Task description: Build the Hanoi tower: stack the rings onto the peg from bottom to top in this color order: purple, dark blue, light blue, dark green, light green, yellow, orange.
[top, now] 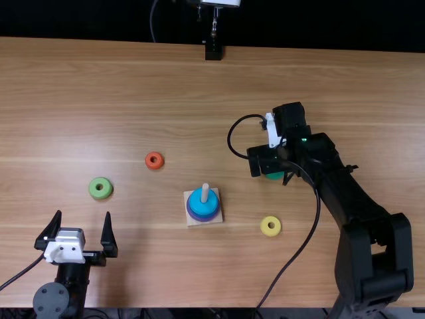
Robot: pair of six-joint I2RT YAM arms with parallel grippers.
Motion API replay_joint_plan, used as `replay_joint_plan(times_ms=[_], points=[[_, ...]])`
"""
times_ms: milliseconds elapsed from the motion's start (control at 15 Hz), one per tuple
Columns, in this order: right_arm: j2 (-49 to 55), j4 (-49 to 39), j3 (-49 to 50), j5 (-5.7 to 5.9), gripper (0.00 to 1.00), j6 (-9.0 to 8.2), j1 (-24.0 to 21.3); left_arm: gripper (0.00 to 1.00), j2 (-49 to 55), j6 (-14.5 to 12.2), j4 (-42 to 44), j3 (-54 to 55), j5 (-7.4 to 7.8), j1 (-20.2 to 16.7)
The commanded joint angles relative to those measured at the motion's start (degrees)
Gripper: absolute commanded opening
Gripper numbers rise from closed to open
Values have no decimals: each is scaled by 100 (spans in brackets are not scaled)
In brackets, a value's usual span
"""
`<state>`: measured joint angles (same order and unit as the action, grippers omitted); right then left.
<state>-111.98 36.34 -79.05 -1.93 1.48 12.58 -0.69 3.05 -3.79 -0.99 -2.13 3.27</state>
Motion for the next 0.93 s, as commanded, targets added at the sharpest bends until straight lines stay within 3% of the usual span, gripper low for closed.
replay_joint_plan(times_ms=[0, 533, 733, 800, 867], points=[[-201, 11, 56, 14, 100, 21, -71, 100, 69, -52, -85, 99, -8, -54], [-438, 212, 30, 25, 100, -10, -63, 100, 69, -52, -85, 99, -8, -54], [-438, 180, 47, 25, 6, -10, -71, 100, 69, -52, -85, 99, -8, -54], [-438, 169, 47, 35, 0, 0, -80, 100, 69, -52, -85, 99, -8, -54], [-438, 169, 47, 35, 0, 21, -80, 100, 69, -52, -85, 99, -8, -54]])
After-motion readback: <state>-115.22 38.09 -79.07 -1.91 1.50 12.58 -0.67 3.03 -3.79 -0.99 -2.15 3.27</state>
